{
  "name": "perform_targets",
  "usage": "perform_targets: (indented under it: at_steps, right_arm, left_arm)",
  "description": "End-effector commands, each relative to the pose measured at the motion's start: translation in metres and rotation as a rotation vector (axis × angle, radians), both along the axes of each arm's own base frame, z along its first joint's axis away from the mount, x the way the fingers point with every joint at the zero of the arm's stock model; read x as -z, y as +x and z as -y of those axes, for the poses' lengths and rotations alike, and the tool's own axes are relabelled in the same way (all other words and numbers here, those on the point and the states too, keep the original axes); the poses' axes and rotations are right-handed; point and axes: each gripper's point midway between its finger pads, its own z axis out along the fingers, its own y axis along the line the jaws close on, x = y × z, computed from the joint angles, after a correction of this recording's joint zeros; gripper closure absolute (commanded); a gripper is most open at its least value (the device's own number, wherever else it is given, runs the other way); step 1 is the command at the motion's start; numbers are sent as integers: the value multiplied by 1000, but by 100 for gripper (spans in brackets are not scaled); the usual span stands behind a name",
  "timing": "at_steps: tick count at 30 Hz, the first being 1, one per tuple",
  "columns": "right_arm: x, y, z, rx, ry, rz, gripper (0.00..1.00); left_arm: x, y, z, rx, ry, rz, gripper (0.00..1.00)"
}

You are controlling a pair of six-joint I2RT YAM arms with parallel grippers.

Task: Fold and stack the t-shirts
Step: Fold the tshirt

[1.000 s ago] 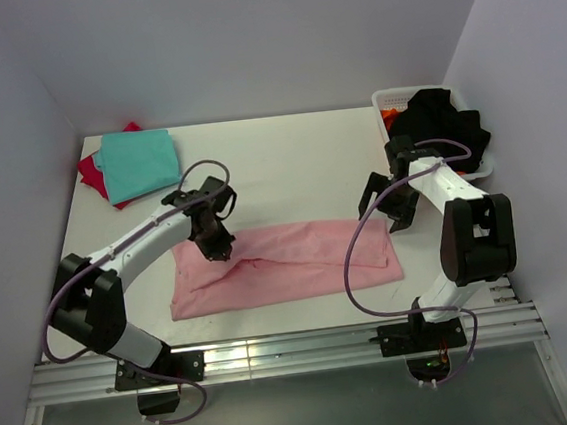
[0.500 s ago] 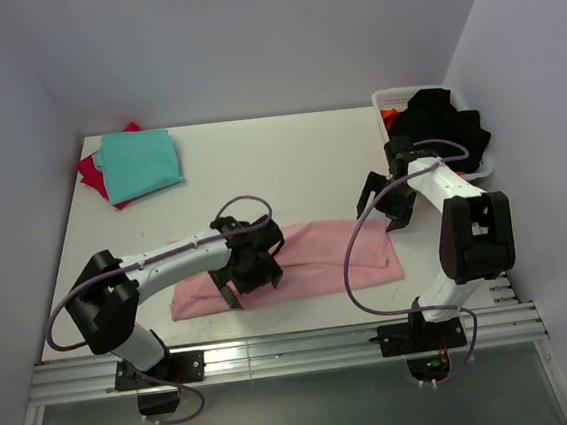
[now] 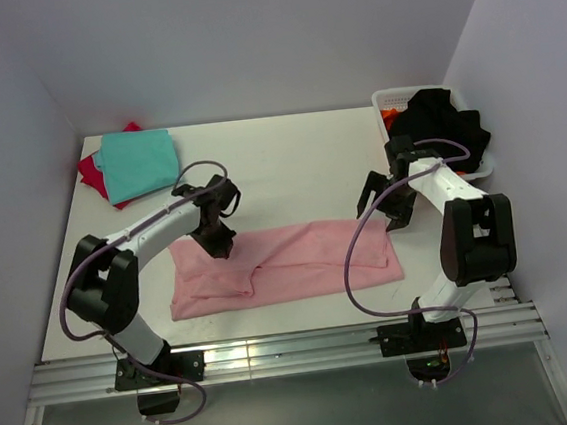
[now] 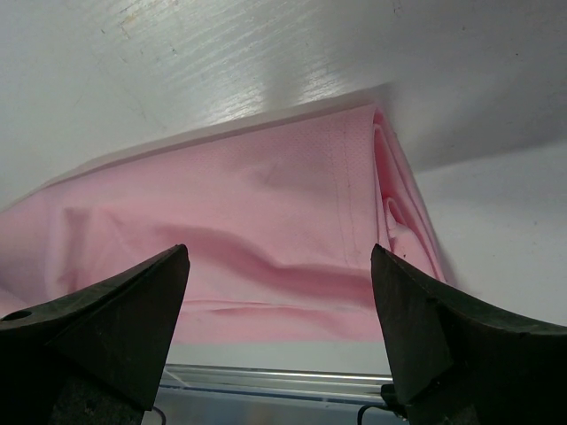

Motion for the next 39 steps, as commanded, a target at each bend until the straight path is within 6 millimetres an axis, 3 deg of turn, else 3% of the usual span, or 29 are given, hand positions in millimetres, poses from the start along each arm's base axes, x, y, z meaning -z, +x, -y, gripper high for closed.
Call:
perform_targets:
  at_steps: [1,9,17,26,29,33,39]
  right_arm:
    - [-11,-2,4,-5,-10,36,10]
    - [-8,-3,5,-7,-17,32,10]
    - [-4,-5,5,-5,-17,32,10]
    - [-4,-3,4,-4,-15,35,10]
    - [-4,-1,5,-5,-15,33,10]
    - [-5,1,3,-5,-9,42,10]
    - [-4,-1,3,-5,-6,46,10]
  left_arm:
    - [19,0,-17,35,57,-28,100]
    - [37,-18,-26,28,61,-63,100]
    - [49,-58,-44,-21,42,-98,100]
    - [7,-78,-51,-41,74,-15,100]
    - [-1,-84,-45,-32,62,1,100]
    - [11,-100,-43,-20,54,-14,100]
    - [31,-93,-46,28,106,-9,100]
